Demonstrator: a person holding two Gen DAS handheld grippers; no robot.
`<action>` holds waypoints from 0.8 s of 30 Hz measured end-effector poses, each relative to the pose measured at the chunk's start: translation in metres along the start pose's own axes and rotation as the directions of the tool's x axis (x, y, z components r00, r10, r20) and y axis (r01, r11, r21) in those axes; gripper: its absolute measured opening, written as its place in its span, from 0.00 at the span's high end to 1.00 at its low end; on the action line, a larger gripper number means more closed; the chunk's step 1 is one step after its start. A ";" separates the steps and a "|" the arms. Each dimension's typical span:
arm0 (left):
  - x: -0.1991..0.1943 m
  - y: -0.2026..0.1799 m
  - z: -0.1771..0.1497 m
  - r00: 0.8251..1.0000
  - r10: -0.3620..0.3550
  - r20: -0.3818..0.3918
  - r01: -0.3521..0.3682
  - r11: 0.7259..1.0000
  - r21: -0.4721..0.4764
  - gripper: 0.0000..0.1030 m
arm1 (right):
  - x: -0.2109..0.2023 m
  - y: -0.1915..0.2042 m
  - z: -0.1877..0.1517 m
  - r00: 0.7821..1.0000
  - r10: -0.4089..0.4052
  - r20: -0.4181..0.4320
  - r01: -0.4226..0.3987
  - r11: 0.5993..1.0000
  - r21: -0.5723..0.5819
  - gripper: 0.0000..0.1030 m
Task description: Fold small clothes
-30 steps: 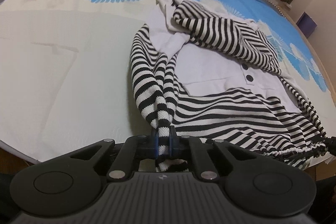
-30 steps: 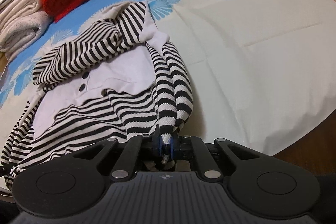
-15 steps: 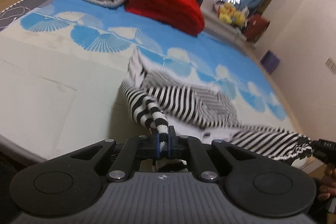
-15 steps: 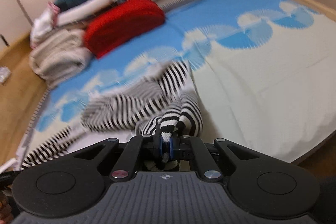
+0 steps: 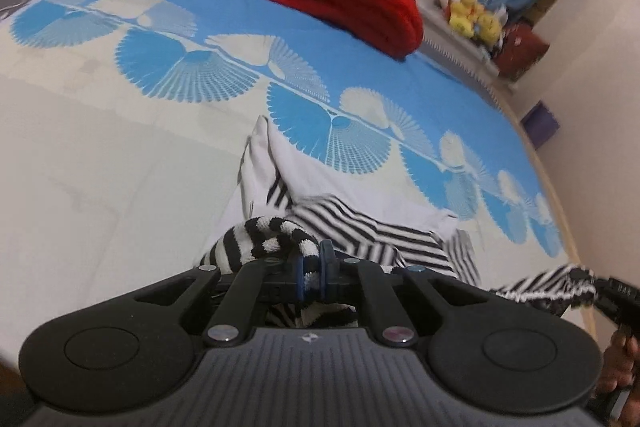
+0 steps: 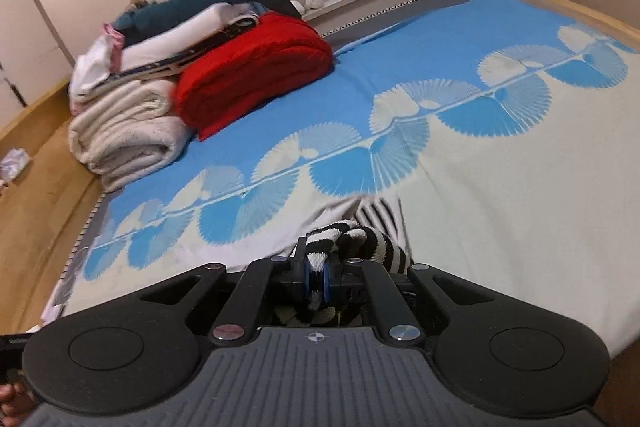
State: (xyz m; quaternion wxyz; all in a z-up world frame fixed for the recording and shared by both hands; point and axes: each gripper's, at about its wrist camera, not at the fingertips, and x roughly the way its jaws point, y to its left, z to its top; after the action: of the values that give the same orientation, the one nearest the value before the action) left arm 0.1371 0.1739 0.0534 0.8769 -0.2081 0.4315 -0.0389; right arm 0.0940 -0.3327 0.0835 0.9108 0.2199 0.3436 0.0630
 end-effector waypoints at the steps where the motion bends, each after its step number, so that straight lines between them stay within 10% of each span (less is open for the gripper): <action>1: 0.015 0.001 0.011 1.000 0.009 -0.021 -0.009 1.000 0.017 0.92 | 0.015 -0.002 0.008 1.000 -0.001 -0.011 0.001 1.000 0.004 0.95; 10: 0.114 0.064 0.034 0.986 -0.016 -0.164 0.000 0.995 -0.096 0.85 | 0.150 -0.023 0.016 0.982 -0.087 -0.168 0.080 0.995 -0.052 0.93; 13: 0.110 0.075 0.044 0.992 -0.064 -0.104 0.049 0.990 -0.135 0.78 | 0.170 -0.043 0.006 0.962 -0.132 -0.238 0.145 0.989 0.037 0.92; 24: 0.068 0.087 0.050 0.997 -0.070 0.017 0.071 0.997 -0.018 0.55 | 0.133 -0.058 0.030 0.995 -0.089 -0.055 0.091 0.995 0.032 0.80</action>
State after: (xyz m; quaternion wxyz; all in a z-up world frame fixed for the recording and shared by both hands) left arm 0.2084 0.2534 -0.0046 0.8765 -0.2319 0.4170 -0.0640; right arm 0.2119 -0.3596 -0.0019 0.8992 0.2183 0.3786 0.0219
